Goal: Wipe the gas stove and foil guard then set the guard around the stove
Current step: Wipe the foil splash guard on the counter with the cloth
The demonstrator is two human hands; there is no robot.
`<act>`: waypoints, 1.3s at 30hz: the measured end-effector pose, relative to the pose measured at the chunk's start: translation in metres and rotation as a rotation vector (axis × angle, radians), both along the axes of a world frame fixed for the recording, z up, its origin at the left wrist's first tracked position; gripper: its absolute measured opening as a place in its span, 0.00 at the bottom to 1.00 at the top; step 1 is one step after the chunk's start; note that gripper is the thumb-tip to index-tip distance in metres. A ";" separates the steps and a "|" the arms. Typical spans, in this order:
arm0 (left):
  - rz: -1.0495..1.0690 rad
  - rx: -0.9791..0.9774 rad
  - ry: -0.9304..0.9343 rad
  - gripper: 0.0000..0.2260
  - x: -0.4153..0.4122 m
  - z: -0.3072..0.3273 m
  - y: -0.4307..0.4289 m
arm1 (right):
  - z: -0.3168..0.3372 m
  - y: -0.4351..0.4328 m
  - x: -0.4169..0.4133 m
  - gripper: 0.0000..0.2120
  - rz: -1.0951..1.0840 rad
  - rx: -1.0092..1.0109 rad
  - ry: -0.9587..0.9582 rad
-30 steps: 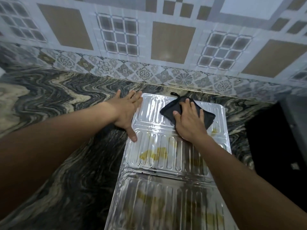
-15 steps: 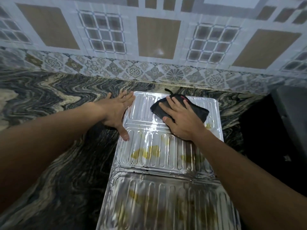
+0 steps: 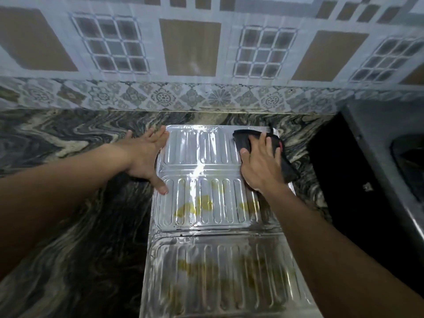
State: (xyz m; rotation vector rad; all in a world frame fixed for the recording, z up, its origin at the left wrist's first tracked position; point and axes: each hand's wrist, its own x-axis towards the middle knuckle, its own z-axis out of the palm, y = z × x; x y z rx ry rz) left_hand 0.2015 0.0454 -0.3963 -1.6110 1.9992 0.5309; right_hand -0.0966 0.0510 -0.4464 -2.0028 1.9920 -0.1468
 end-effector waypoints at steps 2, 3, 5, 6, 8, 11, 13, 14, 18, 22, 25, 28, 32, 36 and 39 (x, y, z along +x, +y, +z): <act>-0.003 0.012 0.002 0.74 0.000 0.001 0.000 | 0.002 0.019 0.001 0.29 -0.016 0.027 -0.003; -0.009 0.012 0.006 0.74 0.000 0.001 0.000 | 0.003 0.026 -0.001 0.29 0.002 0.035 0.012; -0.021 0.002 0.022 0.73 0.002 0.001 0.001 | 0.006 0.033 -0.010 0.29 0.072 0.012 0.110; -0.025 -0.008 0.032 0.73 0.004 0.001 0.003 | 0.007 0.033 -0.015 0.29 0.104 -0.019 0.176; -0.044 -0.033 0.054 0.72 0.007 0.001 0.006 | 0.007 0.031 -0.019 0.29 0.141 -0.057 0.252; -0.103 -0.062 0.071 0.70 0.014 0.000 0.010 | 0.001 0.028 -0.014 0.29 0.125 -0.032 0.212; -0.106 -0.040 0.081 0.71 0.017 -0.003 0.010 | -0.003 0.028 -0.009 0.29 0.088 -0.033 0.193; -0.105 -0.025 0.082 0.73 0.018 -0.004 0.008 | -0.004 0.028 -0.007 0.28 0.069 -0.039 0.188; -0.094 -0.009 0.062 0.75 0.019 -0.007 0.004 | -0.004 0.021 0.018 0.27 0.087 -0.023 0.165; -0.097 -0.011 0.045 0.74 0.018 -0.006 0.005 | 0.000 0.028 0.068 0.27 0.309 -0.032 0.124; -0.086 -0.015 0.045 0.74 0.018 -0.004 0.006 | 0.001 0.054 0.102 0.26 0.471 -0.044 0.101; -0.089 -0.018 0.042 0.73 0.017 -0.003 0.007 | 0.000 0.087 0.109 0.26 0.595 -0.059 0.093; -0.086 -0.008 0.039 0.73 0.016 -0.001 0.008 | 0.002 0.098 0.070 0.25 0.590 -0.024 0.046; -0.085 -0.002 0.024 0.72 0.014 0.001 0.009 | 0.000 0.089 0.009 0.26 0.339 0.000 0.021; -0.074 -0.005 0.029 0.72 0.012 0.003 0.012 | 0.000 0.090 -0.020 0.26 0.174 0.018 0.040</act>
